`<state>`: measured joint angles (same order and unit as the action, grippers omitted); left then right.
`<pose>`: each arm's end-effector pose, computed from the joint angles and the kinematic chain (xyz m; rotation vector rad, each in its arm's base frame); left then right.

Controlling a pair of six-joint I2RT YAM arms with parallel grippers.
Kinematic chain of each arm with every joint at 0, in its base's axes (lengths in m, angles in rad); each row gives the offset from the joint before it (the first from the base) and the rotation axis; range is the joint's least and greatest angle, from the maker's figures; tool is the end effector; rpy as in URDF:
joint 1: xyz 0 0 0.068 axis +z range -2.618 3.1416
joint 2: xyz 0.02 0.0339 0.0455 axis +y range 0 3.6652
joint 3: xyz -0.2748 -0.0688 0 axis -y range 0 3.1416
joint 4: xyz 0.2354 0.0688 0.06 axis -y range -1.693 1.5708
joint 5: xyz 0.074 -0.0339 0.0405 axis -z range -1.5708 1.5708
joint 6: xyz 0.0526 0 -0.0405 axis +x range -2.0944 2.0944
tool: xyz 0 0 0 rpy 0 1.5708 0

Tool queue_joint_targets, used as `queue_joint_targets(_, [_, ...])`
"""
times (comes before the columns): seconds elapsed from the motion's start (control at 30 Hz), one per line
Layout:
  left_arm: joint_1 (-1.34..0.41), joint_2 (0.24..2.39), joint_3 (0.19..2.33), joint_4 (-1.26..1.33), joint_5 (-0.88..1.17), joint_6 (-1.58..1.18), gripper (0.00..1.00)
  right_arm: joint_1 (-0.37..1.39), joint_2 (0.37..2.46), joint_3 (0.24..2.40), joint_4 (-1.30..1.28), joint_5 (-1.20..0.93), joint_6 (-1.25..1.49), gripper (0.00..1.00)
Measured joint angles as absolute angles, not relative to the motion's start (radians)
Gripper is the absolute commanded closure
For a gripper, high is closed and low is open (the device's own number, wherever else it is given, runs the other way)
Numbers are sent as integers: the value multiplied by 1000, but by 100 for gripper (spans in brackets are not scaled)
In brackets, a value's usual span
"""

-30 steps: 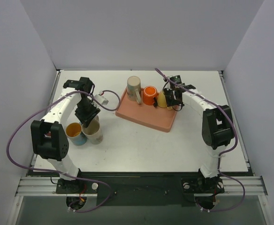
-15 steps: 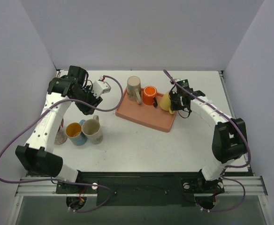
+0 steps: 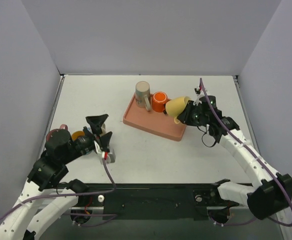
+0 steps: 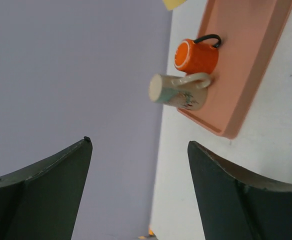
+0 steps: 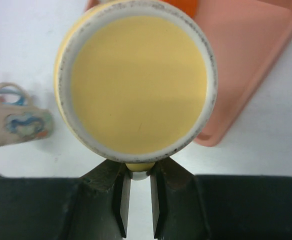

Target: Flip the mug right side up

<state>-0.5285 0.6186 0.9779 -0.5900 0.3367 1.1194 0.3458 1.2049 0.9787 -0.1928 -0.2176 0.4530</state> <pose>0.0912 -0.0734 0.3835 1.4640 1.0298 0.1208 0.2587 0.1053 0.3248 -0.0354 2.0540 0.7236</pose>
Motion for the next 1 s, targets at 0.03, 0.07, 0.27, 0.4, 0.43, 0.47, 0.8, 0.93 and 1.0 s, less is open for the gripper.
queue_joint_targets(0.03, [-557,579,906,-517,333,1172,12,369,1173,971,-188,-220,472,100])
queue_joint_targets(0.07, [-586,541,821,-435,331,1232,12,408,1134,962,-179,-224,490,100])
queue_joint_targets(0.27, [-669,529,521,-89,303,1515,15,657,990,940,-77,-269,613,100])
queue_joint_targets(0.4, [-672,550,465,94,292,1617,15,799,1007,940,-14,-270,662,100])
queue_joint_targets(0.43, [-672,550,459,126,292,1632,15,825,1019,941,-3,-270,669,100])
queue_joint_targets(0.47, [-673,550,454,163,291,1645,15,852,1035,945,2,-272,675,100])
queue_joint_targets(0.8, [-675,525,450,242,317,1723,21,933,1131,1001,31,-278,685,100])
queue_joint_targets(0.93, [-675,481,451,161,339,1741,22,943,1131,1024,45,-277,683,100])
queue_joint_targets(1.0, [-675,459,451,131,355,1750,21,944,1131,1036,46,-276,681,100])
